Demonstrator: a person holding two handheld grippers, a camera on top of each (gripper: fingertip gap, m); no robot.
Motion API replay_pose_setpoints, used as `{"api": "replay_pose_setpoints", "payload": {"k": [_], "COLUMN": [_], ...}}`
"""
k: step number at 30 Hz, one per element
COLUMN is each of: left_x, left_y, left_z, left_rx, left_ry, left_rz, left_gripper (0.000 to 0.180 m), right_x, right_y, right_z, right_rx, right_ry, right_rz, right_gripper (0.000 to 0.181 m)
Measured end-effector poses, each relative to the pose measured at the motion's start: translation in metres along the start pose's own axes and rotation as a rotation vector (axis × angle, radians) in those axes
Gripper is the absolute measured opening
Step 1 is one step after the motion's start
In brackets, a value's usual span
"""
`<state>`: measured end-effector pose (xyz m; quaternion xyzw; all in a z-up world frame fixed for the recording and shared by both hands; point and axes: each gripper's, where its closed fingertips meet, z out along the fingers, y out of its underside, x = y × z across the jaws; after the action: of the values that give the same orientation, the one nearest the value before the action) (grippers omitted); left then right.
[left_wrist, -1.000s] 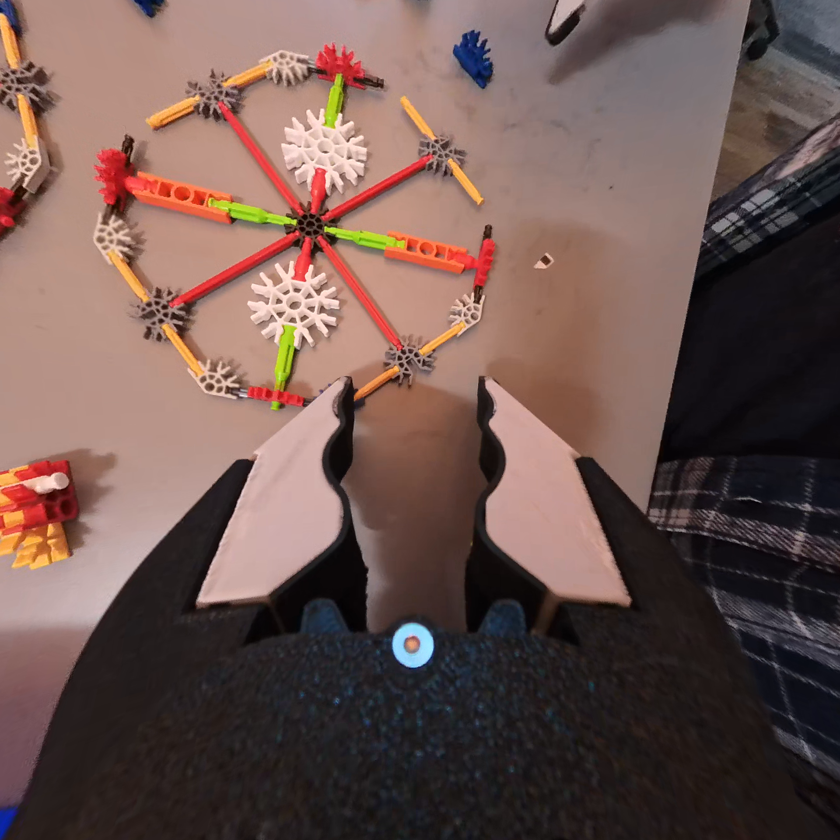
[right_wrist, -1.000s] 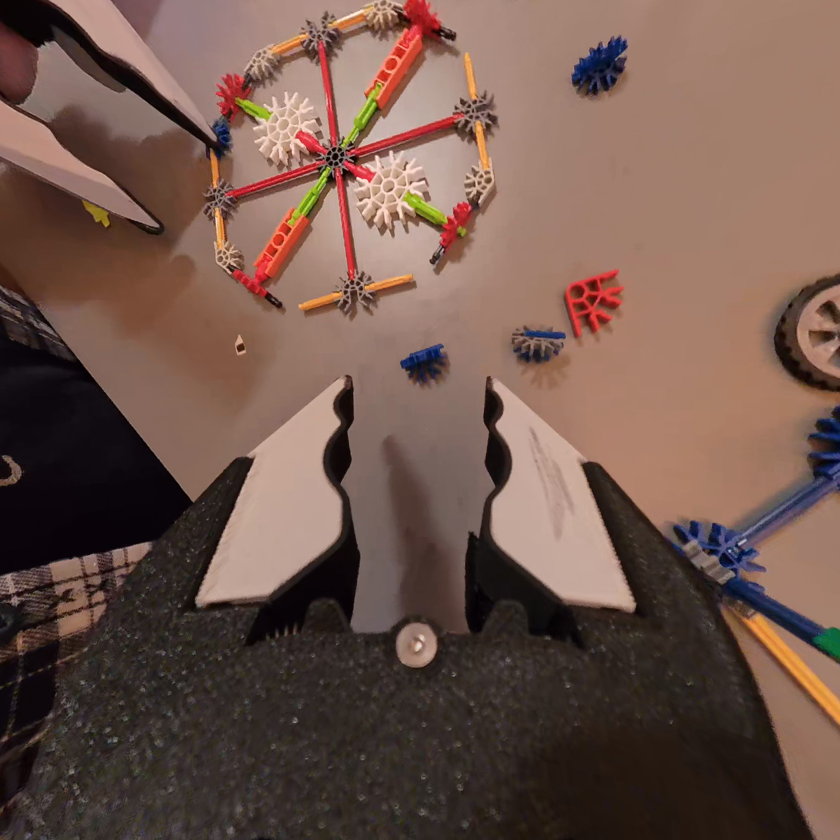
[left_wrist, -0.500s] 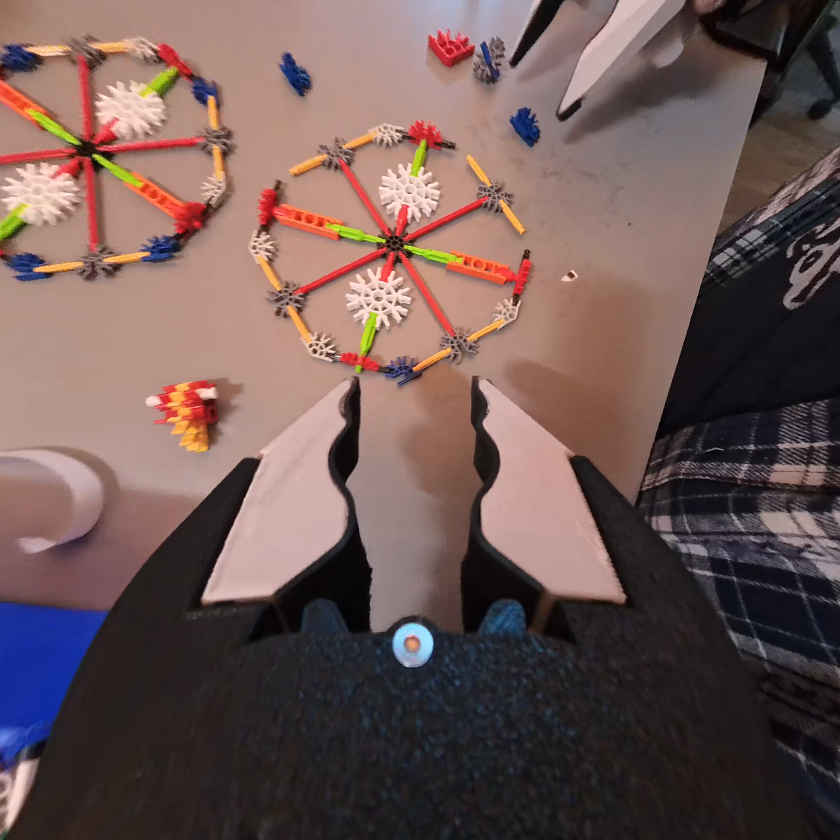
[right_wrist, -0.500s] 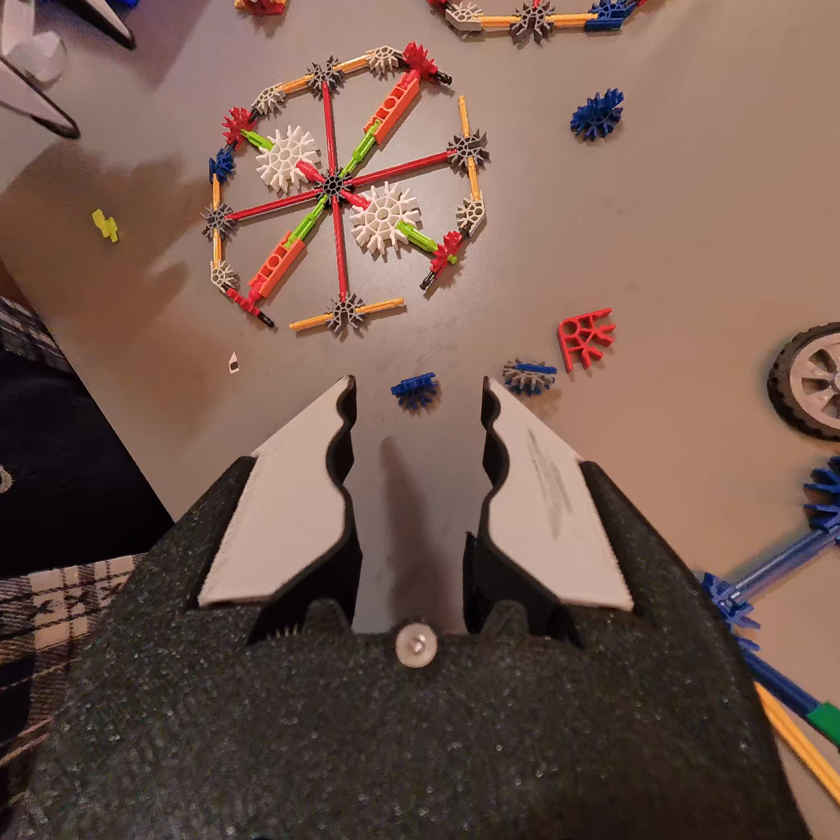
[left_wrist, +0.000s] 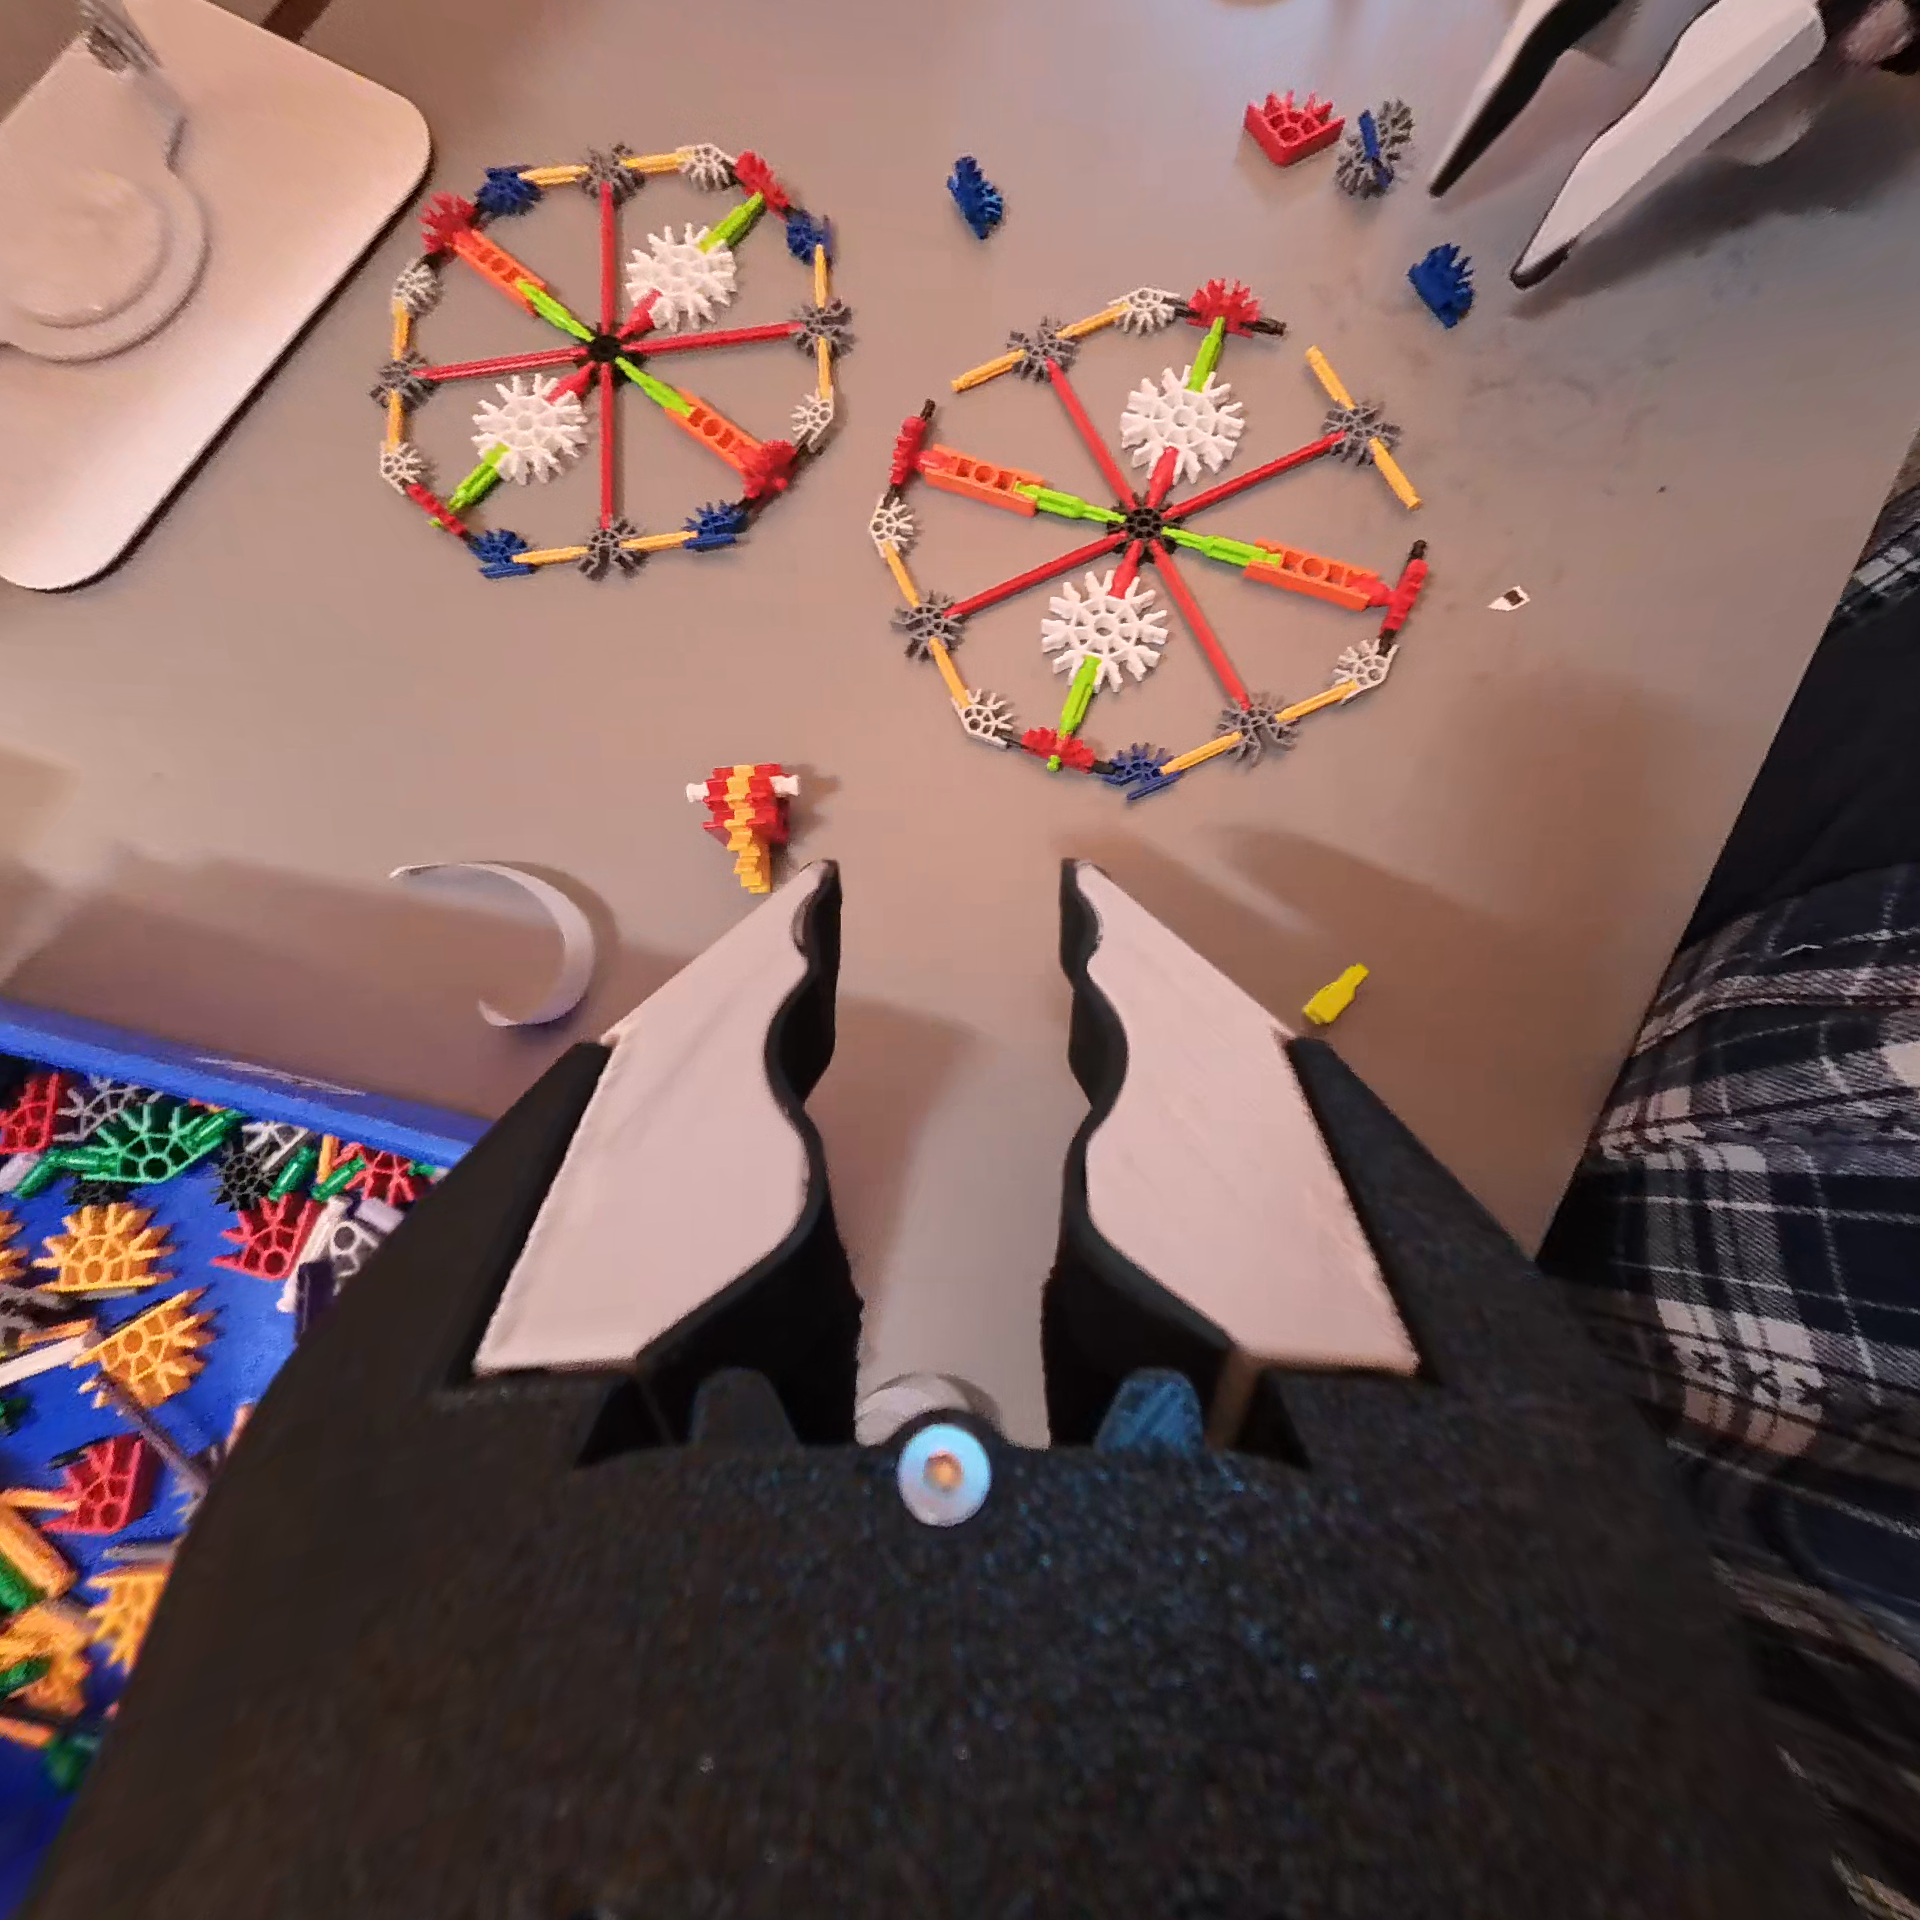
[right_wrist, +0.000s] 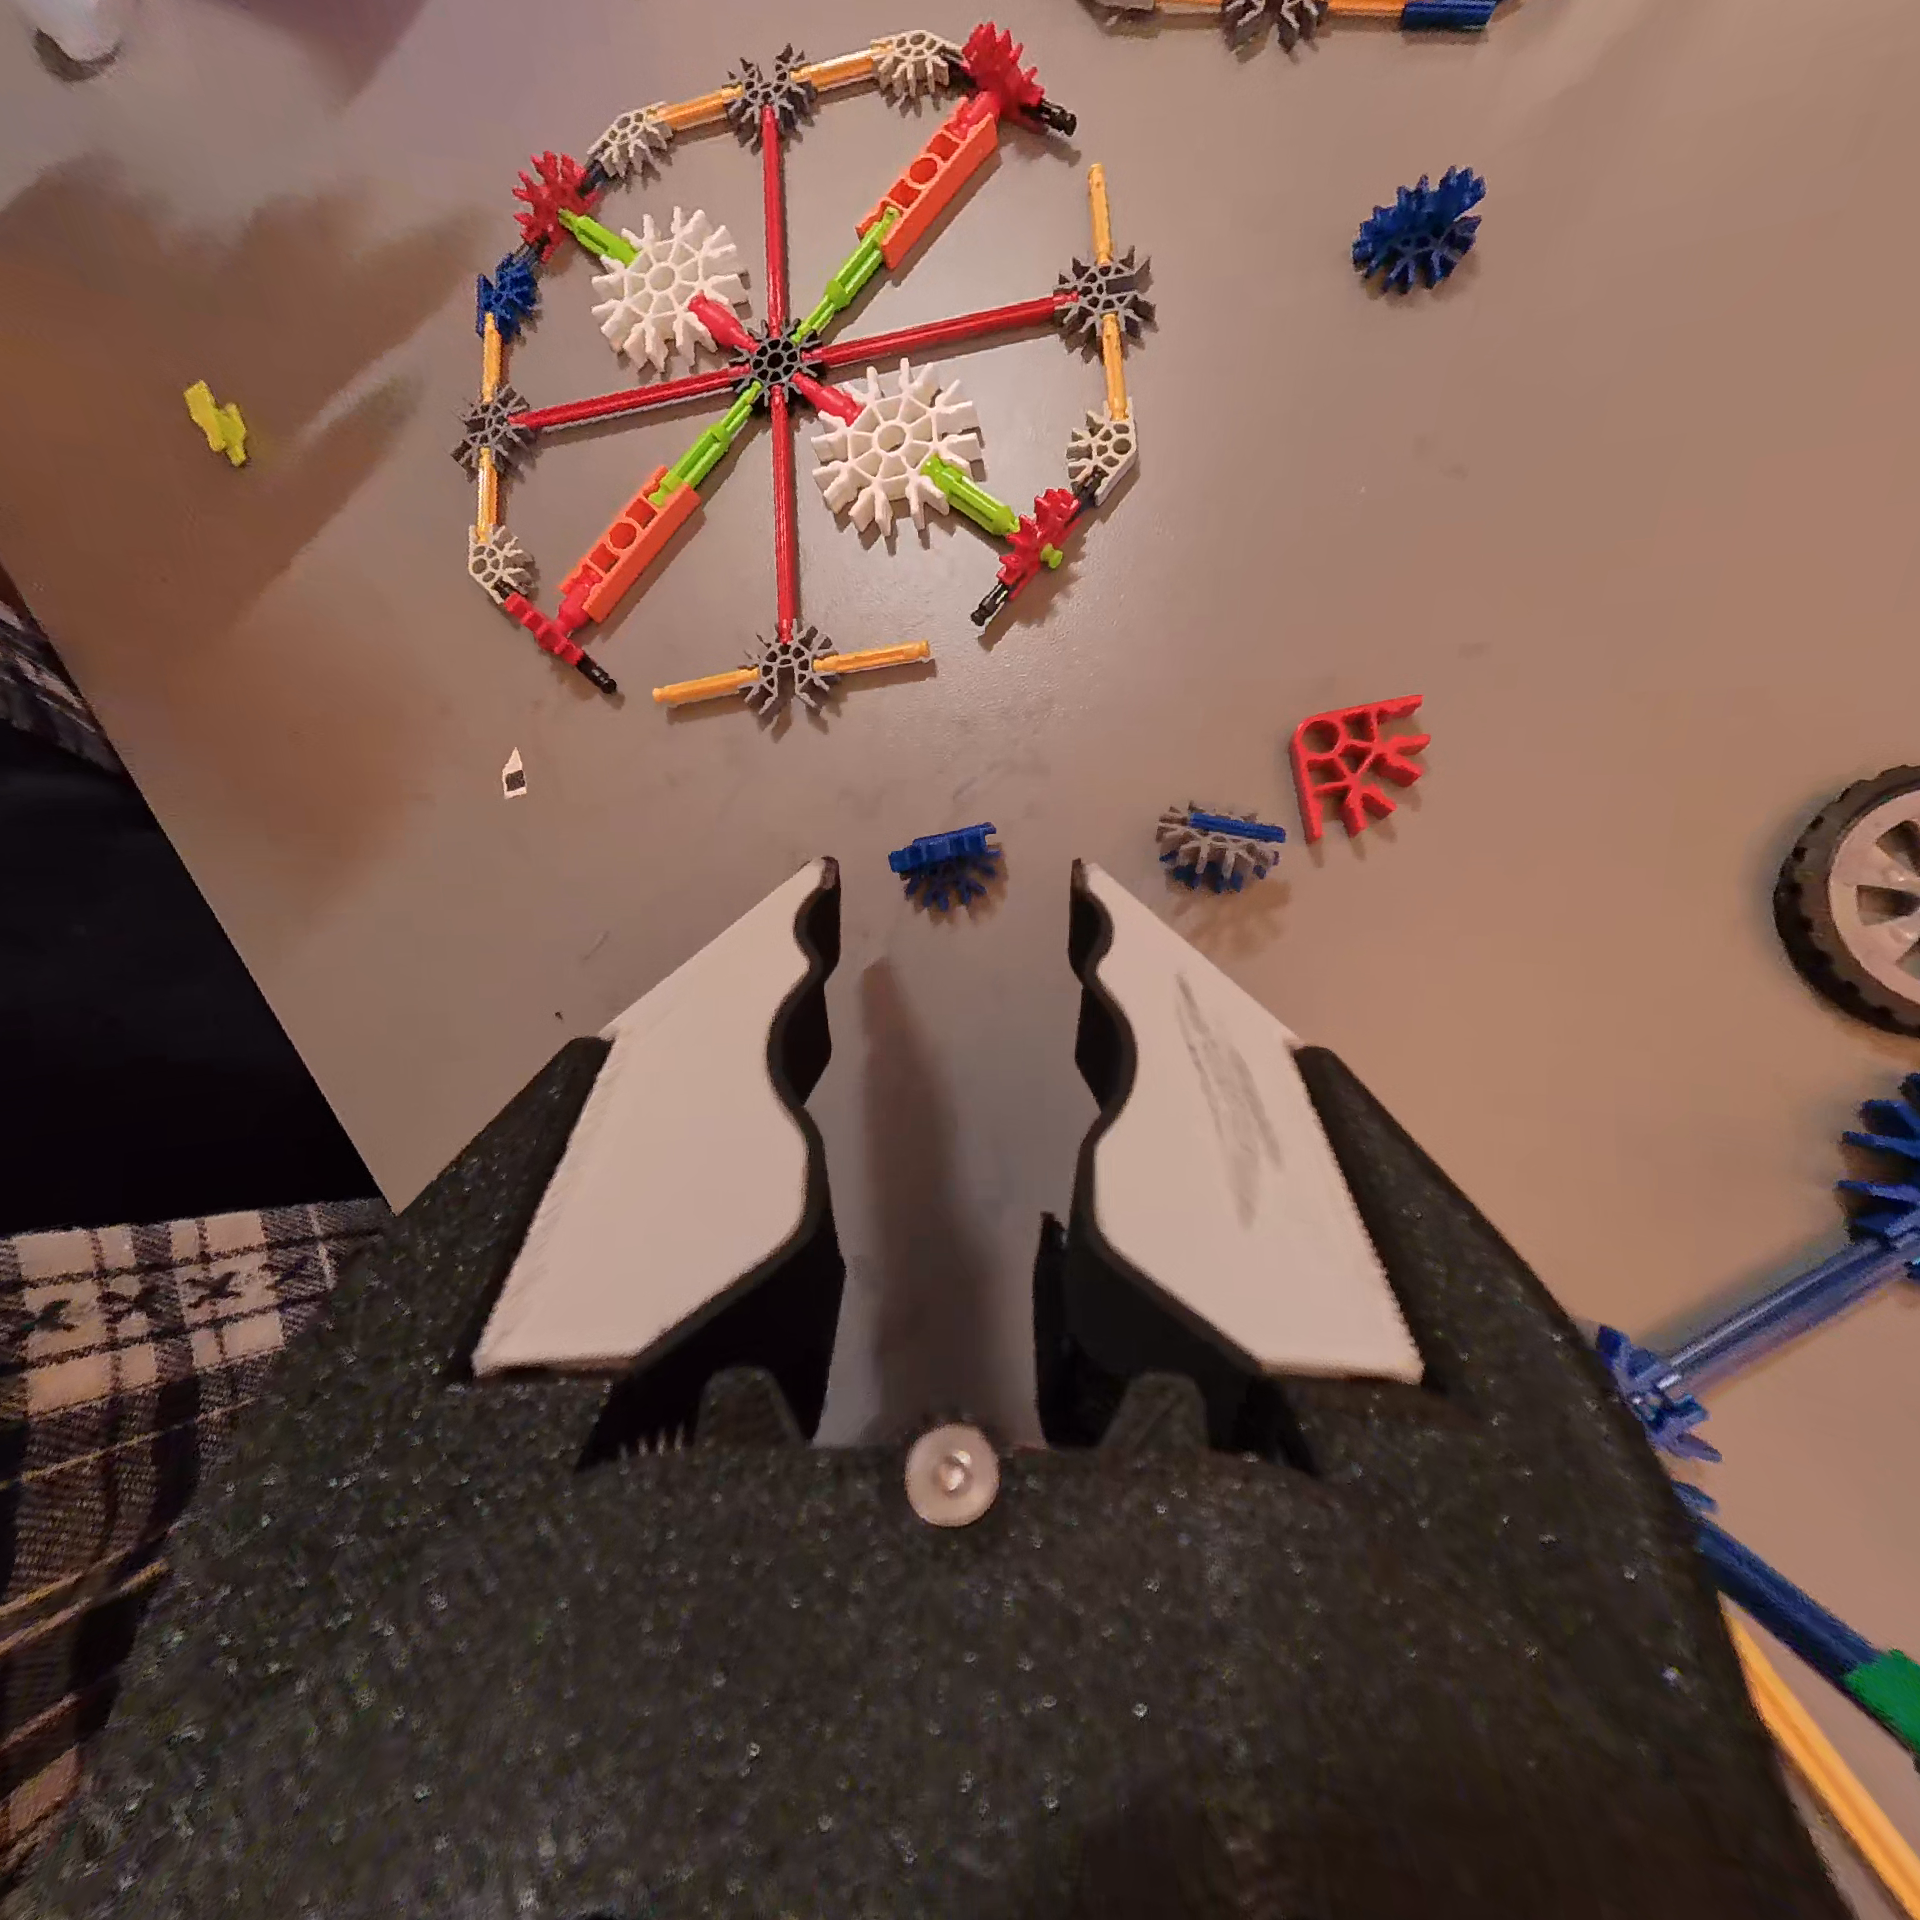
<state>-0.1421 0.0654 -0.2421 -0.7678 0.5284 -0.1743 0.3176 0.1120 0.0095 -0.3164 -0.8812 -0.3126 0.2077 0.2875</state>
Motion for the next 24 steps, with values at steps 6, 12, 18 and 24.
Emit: {"api": "replay_pose_setpoints", "payload": {"k": [6,12,18,24], "left_x": [0.005,0.014,0.017,0.02], "left_y": [0.0,-0.002,-0.003,-0.001], "left_z": [0.009,0.019,0.021,0.023], "left_rx": [-0.016,-0.02,-0.017,-0.024], "left_ry": [0.029,0.061,0.074,0.083], "left_rz": [0.021,0.037,0.038,0.039], "left_gripper": [0.039,0.04,0.04,0.04], "right_x": [-0.004,-0.005,-0.007,-0.005], "right_y": [0.002,0.003,-0.004,-0.008], "right_z": [0.007,0.014,0.013,0.014], "right_rx": [-0.01,-0.028,-0.003,0.009], "right_ry": [-0.003,0.013,0.024,0.03], "right_rz": [-0.01,-0.02,-0.051,-0.025], "right_gripper": [0.039,0.021,0.021,0.021]}}
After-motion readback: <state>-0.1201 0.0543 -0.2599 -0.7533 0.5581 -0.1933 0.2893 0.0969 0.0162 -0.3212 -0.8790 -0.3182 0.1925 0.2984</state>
